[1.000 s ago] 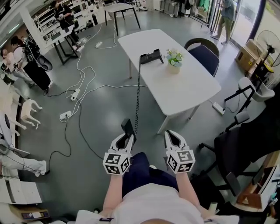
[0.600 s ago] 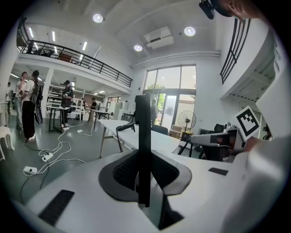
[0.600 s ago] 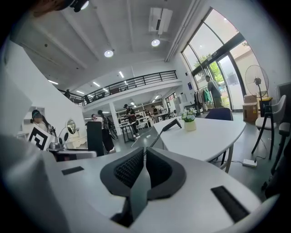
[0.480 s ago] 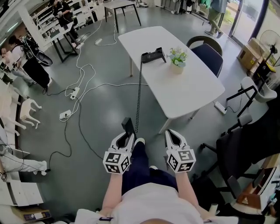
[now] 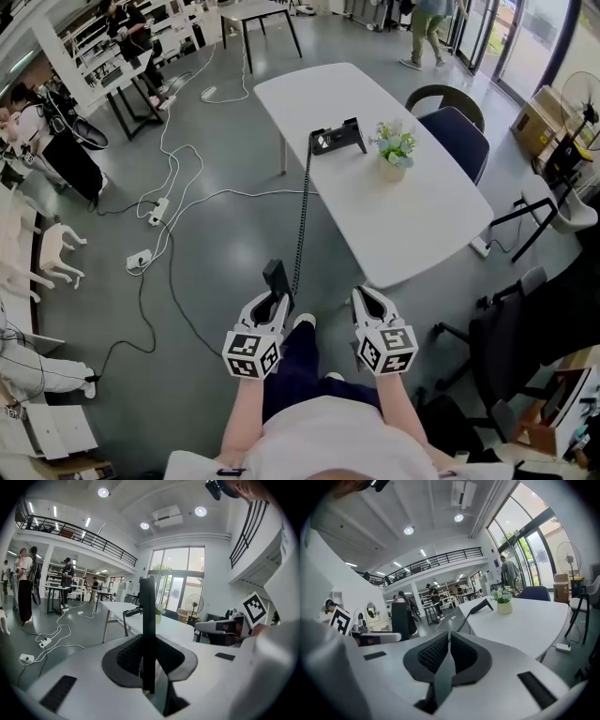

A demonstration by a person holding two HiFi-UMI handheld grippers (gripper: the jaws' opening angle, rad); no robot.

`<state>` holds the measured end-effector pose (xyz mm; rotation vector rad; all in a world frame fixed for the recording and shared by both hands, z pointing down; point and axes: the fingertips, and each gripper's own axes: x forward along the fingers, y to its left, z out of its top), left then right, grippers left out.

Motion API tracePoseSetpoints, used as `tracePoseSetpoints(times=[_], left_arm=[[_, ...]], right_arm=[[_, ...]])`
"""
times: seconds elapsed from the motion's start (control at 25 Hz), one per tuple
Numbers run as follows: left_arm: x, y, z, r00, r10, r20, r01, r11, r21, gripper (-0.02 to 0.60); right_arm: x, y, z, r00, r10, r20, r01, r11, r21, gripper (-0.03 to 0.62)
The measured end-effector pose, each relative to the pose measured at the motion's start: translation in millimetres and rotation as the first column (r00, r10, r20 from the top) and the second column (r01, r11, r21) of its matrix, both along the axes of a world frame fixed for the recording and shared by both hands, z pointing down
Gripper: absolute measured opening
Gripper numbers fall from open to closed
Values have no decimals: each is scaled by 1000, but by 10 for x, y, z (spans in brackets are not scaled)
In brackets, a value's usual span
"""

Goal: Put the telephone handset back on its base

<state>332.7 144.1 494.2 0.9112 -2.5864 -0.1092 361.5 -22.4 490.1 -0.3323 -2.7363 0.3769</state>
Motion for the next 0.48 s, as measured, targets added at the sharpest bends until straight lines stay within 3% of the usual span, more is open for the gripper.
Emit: tracePoseSetpoints(times=[0.48], left_arm=[[-883,188,-27,1000,-3,-17,3,1000,16,84]], right_arm=[[-1018,141,-60,1000,-11,-13,11,1000,25,41]])
